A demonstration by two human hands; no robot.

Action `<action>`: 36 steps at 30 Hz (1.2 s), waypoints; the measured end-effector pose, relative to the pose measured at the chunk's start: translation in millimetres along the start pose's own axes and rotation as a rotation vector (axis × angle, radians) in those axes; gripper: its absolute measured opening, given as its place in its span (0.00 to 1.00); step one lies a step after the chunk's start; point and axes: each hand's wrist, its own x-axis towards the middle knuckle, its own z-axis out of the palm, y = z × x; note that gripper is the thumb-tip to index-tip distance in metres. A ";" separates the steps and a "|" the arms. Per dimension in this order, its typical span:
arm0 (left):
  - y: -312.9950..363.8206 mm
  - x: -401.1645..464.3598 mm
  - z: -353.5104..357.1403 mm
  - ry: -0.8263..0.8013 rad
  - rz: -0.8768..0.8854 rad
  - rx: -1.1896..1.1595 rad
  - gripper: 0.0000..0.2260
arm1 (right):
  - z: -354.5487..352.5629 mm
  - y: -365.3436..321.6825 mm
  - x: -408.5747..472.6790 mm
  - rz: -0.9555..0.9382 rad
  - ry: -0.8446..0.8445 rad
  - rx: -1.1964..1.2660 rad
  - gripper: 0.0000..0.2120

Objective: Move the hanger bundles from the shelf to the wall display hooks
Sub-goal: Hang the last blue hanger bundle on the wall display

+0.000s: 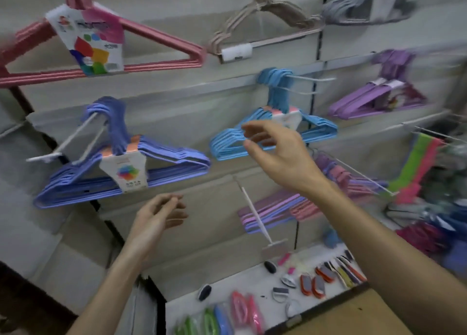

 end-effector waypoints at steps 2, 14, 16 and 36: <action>6.8 -16.0 41.6 -0.076 0.094 0.045 0.07 | -43.2 -0.8 -16.7 0.011 0.043 -0.036 0.13; 17.2 -95.3 281.4 -0.677 0.313 0.173 0.06 | -281.8 8.4 -131.1 0.250 0.246 -0.363 0.10; 17.7 -106.2 319.3 -0.755 0.342 0.166 0.05 | -314.7 10.7 -149.9 0.292 0.279 -0.421 0.10; 16.1 -142.1 627.1 -1.285 0.461 0.164 0.06 | -531.4 87.3 -226.6 0.582 0.548 -0.741 0.07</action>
